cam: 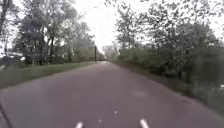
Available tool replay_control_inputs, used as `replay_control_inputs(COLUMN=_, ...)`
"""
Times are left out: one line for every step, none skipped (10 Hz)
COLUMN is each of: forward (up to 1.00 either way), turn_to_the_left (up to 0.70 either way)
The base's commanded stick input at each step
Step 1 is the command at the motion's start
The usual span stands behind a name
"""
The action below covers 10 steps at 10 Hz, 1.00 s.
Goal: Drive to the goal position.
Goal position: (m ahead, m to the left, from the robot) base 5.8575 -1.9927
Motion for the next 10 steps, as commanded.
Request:
replay_control_inputs(forward=0.70, turn_to_the_left=0.00)
replay_control_inputs(forward=0.70, turn_to_the_left=0.00)
replay_control_inputs(forward=0.70, turn_to_the_left=0.00)
replay_control_inputs(forward=0.70, turn_to_the_left=0.00)
replay_control_inputs(forward=0.70, turn_to_the_left=0.00)
replay_control_inputs(forward=0.70, turn_to_the_left=0.00)
replay_control_inputs(forward=0.70, turn_to_the_left=0.00)
replay_control_inputs(forward=0.70, turn_to_the_left=0.00)
replay_control_inputs(forward=0.70, turn_to_the_left=0.00)
replay_control_inputs(forward=0.70, turn_to_the_left=0.00)
